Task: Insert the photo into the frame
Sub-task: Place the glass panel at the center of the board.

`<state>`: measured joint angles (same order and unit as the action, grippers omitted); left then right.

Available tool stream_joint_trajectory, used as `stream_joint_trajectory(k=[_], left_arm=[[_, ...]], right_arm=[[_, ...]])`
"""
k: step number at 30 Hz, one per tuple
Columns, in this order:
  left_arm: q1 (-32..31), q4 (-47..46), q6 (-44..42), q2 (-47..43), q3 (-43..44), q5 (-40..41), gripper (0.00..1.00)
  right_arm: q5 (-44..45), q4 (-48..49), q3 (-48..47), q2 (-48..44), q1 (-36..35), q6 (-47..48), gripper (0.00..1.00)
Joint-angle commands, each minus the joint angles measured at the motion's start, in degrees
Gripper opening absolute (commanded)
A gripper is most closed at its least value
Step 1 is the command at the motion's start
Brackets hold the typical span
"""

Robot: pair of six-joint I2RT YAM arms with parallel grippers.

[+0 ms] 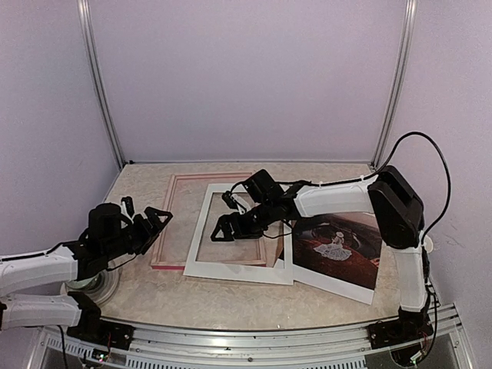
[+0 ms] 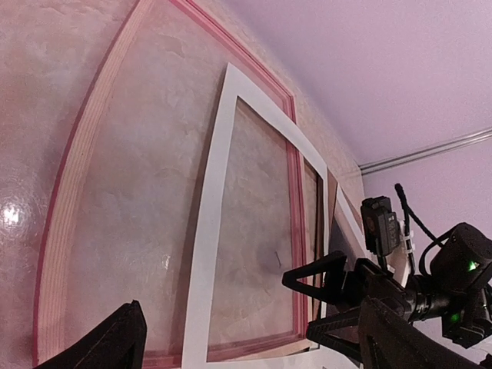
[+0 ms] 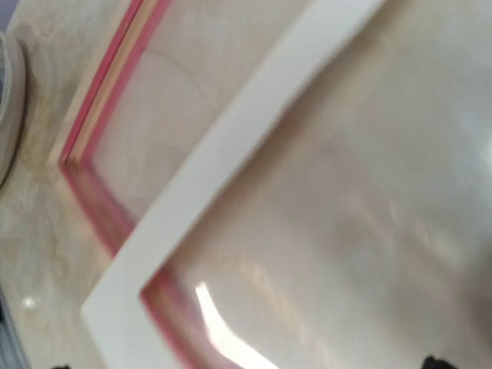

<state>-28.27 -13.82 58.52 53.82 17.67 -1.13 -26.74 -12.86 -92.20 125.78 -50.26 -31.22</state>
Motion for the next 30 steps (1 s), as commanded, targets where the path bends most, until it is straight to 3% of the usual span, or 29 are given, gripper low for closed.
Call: stream_joint_trajectory(k=[1,8,14,21,30], left_arm=[[-2.75,-3.75,-3.96,3.72,4.22,-0.53,0.98],[-8.68,1.62,-11.05,15.62,15.00,4.28,0.99],[-10.79,5.12,-14.73,26.42,21.74,8.37,0.99],[-11.01,7.14,-14.47,34.87,24.63,7.55,0.99],[-11.02,5.43,-13.52,37.63,23.62,5.50,0.99]], right_arm=[[2.86,6.13,11.64,-11.07,2.38,-2.50,0.99],[2.70,12.69,26.52,-22.24,11.22,-6.33,0.99],[-1.15,16.48,30.96,-23.24,19.57,-5.88,0.99],[-4.41,17.85,28.37,-17.90,25.11,-5.58,0.99],[-4.59,18.68,23.73,-10.88,26.70,-8.28,0.99]])
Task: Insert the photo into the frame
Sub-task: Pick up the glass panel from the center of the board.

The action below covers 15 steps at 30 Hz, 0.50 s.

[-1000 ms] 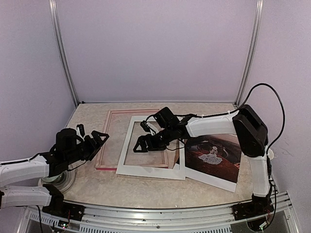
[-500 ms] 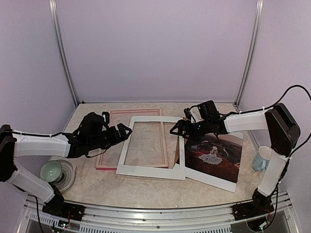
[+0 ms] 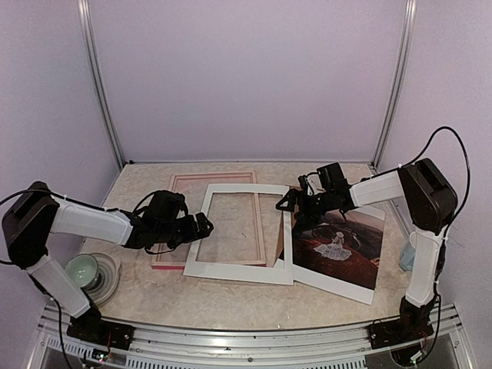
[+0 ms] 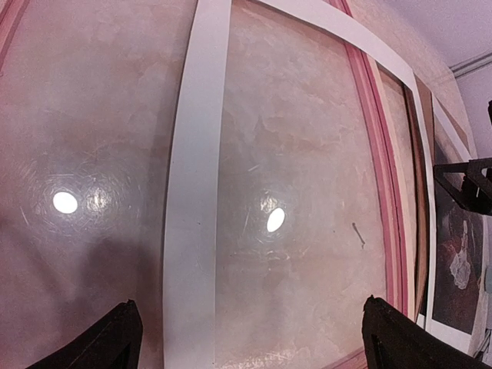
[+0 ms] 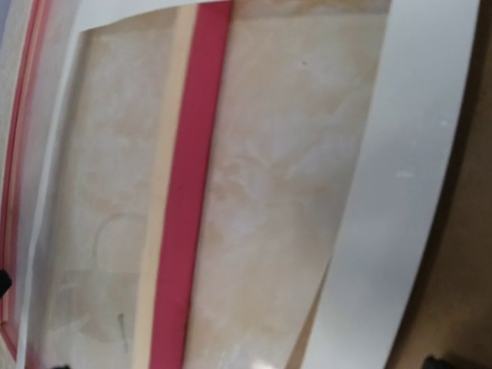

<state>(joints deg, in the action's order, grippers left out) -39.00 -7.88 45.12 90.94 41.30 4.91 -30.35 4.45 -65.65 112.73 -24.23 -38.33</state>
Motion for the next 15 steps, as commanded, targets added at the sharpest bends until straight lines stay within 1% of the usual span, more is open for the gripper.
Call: stream_joint_trajectory(k=[1,8,11,15], left_arm=[[-0.28,-0.55,-0.12,0.44,-0.13,-0.40,0.99],[-0.28,-0.50,0.04,-0.28,-1.10,0.70,0.99],[-0.28,-1.21,0.43,0.18,-1.51,0.15,0.99],[-0.37,-2.73,1.00,0.88,-2.37,-0.76,0.99]], right_arm=[[-0.77,1.14,-3.20,2.64,0.74,-1.19,0.99],[0.92,2.27,-3.23,4.12,1.54,-5.26,0.99],[-0.08,2.46,-4.47,5.50,1.55,-7.01,0.99],[-2.55,5.15,-4.61,6.95,1.49,-10.59,0.99]])
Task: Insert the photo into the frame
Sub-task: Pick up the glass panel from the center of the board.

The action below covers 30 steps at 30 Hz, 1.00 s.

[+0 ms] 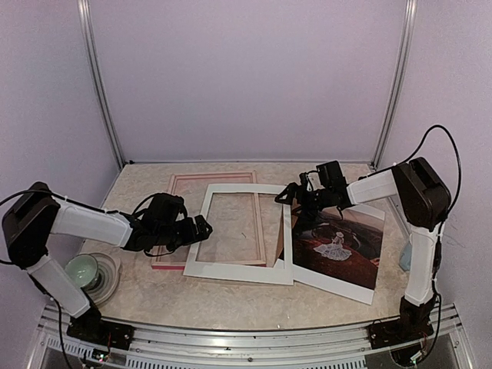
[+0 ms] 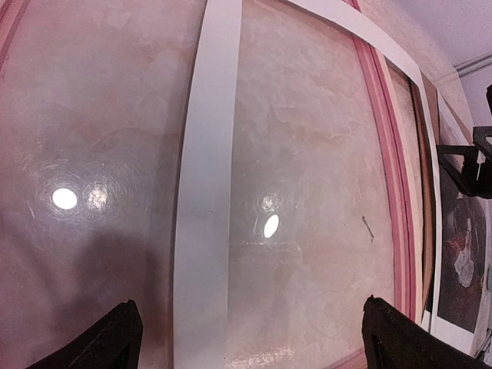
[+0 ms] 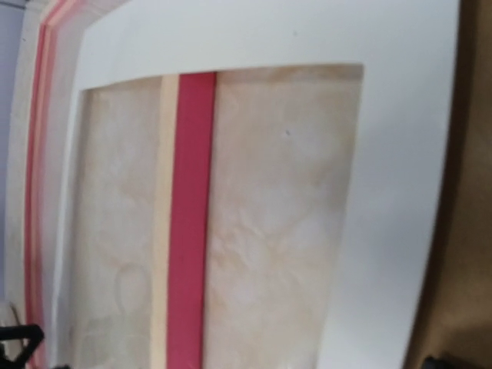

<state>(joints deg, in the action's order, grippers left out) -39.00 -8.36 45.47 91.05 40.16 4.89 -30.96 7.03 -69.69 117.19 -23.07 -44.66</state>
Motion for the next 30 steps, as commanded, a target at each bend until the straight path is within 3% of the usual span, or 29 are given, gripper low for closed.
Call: stream_joint_trajectory(k=[1,20,25,30], left_arm=[[-0.37,-2.59,0.82,0.93,-1.49,-0.89,0.99],[-1.07,-4.80,2.25,2.47,-2.81,-2.30,0.99],[-1.07,-4.76,2.36,2.47,-2.98,-2.35,0.99],[-0.93,-4.12,2.38,1.76,-2.92,-1.71,0.99]], right_arm=[[-2.77,3.42,-0.33,2.72,0.31,-5.23,0.99],[-14.04,25.95,11.24,0.65,-0.07,-18.86,0.97],[-15.54,27.68,13.09,-0.08,-0.18,-18.22,0.82],[-16.00,25.60,13.90,-0.76,-0.18,-15.17,0.56]])
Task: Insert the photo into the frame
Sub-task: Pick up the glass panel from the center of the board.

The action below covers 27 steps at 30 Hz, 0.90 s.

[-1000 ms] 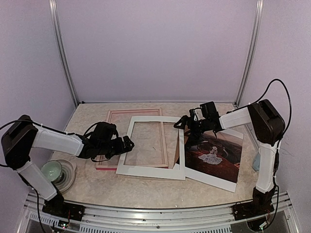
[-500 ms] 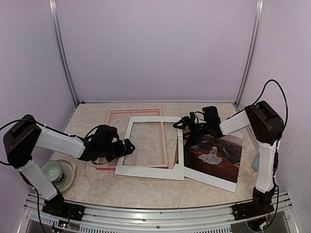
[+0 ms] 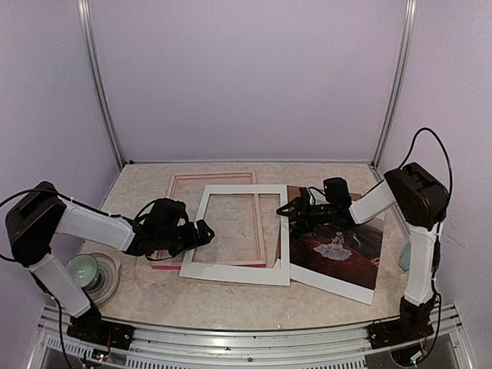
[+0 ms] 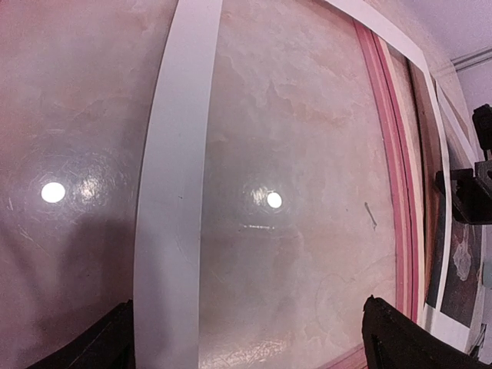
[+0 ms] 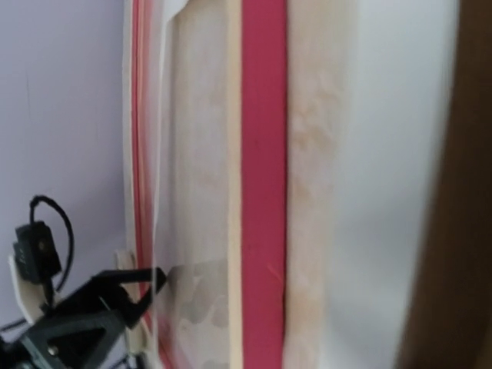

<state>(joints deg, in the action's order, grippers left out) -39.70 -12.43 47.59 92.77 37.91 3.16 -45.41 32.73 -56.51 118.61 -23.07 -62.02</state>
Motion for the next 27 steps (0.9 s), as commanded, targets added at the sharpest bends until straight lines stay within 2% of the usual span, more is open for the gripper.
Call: stream_joint_trajectory(k=[1,5,10,15,27], left_arm=[[-0.14,0.17,0.18,-0.22,-0.60,0.15,0.99],[0.61,0.87,-0.10,-1.95,-0.49,0.69,0.99],[1.91,1.97,-0.51,-3.90,-0.24,0.90,0.99],[3.22,3.22,-1.05,-5.97,-0.38,1.49,0.99],[9.03,6.21,-2.41,-12.21,-1.87,1.98,0.99]], right_arm=[[-1.59,-0.77,0.70,-2.23,-0.14,2.84,0.49],[-1.61,-1.86,0.98,-2.74,-0.19,3.91,0.21],[-1.71,-2.58,-0.52,-2.62,-0.21,4.28,0.10],[-0.57,-5.83,-4.71,-1.25,-0.22,5.49,0.05],[4.08,-15.08,-19.34,6.39,-2.16,9.98,0.08]])
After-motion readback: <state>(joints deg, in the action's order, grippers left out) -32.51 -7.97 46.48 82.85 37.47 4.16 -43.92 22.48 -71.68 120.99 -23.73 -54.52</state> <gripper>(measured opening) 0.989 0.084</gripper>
